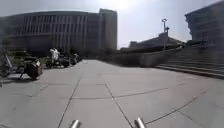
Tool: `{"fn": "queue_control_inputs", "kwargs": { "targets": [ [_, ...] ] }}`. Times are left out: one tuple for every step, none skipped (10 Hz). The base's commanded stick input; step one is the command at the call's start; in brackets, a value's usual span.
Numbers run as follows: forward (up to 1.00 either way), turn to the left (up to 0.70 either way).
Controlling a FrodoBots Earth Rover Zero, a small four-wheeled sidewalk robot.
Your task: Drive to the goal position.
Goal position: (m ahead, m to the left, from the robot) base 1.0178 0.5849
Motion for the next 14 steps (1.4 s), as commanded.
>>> {"fn": "queue_control_inputs", "kwargs": {
  "targets": [
    [1.00, 0.01],
    [1.00, 0.01],
    [1.00, 0.01],
    [1.00, 0.01],
    [1.00, 0.01],
    [1.00, 0.01],
    [1.00, 0.01],
    [1.00, 0.01],
    [1.00, 0.01],
    [1.00, 0.01],
    [1.00, 0.01],
    [1.00, 0.01],
    [1.00, 0.41],
    [1.00, 0.41]
  ]
}}
